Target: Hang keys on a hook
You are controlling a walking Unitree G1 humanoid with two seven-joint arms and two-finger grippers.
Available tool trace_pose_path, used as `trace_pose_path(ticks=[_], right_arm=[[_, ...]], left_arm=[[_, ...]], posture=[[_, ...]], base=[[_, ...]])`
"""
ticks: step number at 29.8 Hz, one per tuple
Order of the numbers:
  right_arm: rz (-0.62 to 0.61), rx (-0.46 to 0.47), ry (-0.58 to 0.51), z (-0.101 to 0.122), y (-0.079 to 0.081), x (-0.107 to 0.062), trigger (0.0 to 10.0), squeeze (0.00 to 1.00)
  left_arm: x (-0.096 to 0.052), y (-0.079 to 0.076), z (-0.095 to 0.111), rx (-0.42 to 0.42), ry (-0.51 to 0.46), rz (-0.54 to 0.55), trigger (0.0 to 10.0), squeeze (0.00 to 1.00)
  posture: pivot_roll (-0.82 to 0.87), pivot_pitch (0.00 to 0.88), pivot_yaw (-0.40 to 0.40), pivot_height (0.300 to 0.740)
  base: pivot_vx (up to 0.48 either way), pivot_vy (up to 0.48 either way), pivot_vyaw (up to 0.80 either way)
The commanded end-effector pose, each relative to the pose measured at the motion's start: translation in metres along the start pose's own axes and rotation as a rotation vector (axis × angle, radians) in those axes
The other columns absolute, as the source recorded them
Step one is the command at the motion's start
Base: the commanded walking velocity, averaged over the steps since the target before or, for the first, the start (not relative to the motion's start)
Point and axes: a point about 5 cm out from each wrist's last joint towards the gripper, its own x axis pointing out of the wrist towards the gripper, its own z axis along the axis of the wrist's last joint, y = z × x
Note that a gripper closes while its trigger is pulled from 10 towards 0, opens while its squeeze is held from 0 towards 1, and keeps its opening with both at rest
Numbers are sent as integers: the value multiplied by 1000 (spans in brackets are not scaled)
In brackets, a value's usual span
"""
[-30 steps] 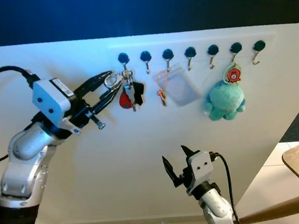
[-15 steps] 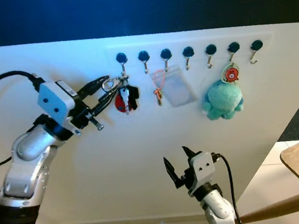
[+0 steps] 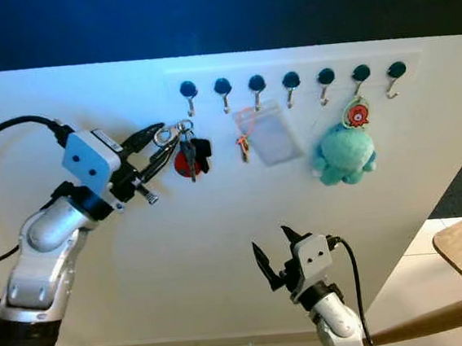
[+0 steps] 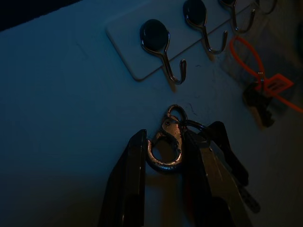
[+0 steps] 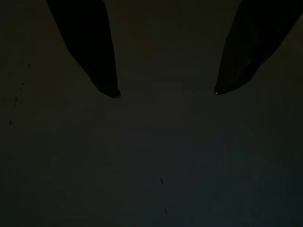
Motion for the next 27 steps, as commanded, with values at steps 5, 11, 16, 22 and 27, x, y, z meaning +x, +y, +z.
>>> trace_pose_path(ticks=[5,11,16,22,27], right_arm=[[2,9,12,-2,1,-2,10000,0],[4,8,14,-2,0,-3,10000,0],[5,6,17,-3,0,-2,10000,0],[12,8,16,-2,2,-1,10000,0],[13,7,18,-3,2,-1,10000,0]], left_arm=[[1,4,20,-11,-135,22,10000,0],[5,7,32,-7,-189,25,10000,0],[7,6,34,3,-195,9,10000,0],[5,5,26,-7,-146,-7,10000,0],[3,4,21,-34,-124,-16,10000,0]], posture=[[38,66,9,740],[38,65,5,740],[39,60,6,740],[40,57,6,740],[40,62,7,740]], base=[[0,0,0],[0,0,0],[0,0,0],[0,0,0],[0,0,0]])
